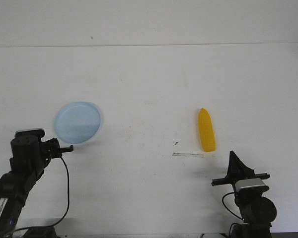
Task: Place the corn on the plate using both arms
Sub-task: 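Reach the left gripper forward to the near rim of the blue plate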
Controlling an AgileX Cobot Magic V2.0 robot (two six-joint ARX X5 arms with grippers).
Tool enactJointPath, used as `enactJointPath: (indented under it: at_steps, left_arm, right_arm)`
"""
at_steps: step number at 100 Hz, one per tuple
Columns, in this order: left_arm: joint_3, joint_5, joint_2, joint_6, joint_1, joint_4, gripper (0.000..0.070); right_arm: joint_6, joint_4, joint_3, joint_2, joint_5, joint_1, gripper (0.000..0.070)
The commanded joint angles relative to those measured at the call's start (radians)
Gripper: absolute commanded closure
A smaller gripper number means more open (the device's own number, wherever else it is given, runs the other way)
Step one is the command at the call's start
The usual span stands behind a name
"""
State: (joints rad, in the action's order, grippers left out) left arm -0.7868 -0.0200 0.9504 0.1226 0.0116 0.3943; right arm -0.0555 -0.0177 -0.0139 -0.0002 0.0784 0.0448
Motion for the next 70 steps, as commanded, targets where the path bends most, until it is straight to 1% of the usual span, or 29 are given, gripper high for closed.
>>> enactJointPath:
  at_steps: [1,19,25,30,35,41,49,56,59,64,67,70]
  left_arm:
    - [-0.052,0.003,0.051,0.026,0.002,0.013,0.0699]
    - [-0.212,0.005,0.217,0.128,-0.016,0.157,0.0699]
    - [-0.256,0.01,0.264,0.148,-0.026,0.194,0.0699]
    - [-0.291,0.033,0.303,0.153,-0.039,0.219,0.0699]
    - [-0.32,0.076,0.341,0.152,-0.058,0.235,0.0699]
    - [-0.348,0.15,0.386,0.153,-0.088,0.24,0.0699]
    - [-0.378,0.286,0.448,0.159,-0.137,0.242,0.0699]
    - [-0.396,0.371,0.493,0.164,-0.176,0.24,0.0699]
    - [-0.4,0.387,0.512,0.179,-0.193,0.239,0.0697]
    - [-0.401,0.387,0.537,0.213,-0.22,0.232,0.0689]
    - [-0.401,0.386,0.55,0.227,-0.235,0.229,0.0675]
    - [-0.401,0.386,0.561,0.233,-0.25,0.227,0.0642]
  right_arm:
    - [0.005,-0.012,0.002,0.001,0.0,0.0,0.0693]
    - [0.005,-0.012,0.002,0.001,0.0,0.0,0.0693]
    - [0.005,-0.012,0.002,0.001,0.0,0.0,0.0693]
    - [0.005,-0.012,0.002,0.001,0.0,0.0,0.0693]
    - [0.005,-0.012,0.002,0.001,0.0,0.0,0.0693]
    - [0.005,-0.012,0.002,0.001,0.0,0.0,0.0693]
    - [0.005,-0.012,0.002,0.001,0.0,0.0,0.0693]
    - [0.005,-0.012,0.002,0.001,0.0,0.0,0.0693]
    - [0.005,-0.012,0.002,0.001,0.0,0.0,0.0693]
    - [0.005,-0.012,0.002,0.001,0.0,0.0,0.0693]
    - [0.005,-0.012,0.002,0.001,0.0,0.0,0.0693]
    - [0.005,-0.012,0.002,0.001,0.0,0.0,0.0693]
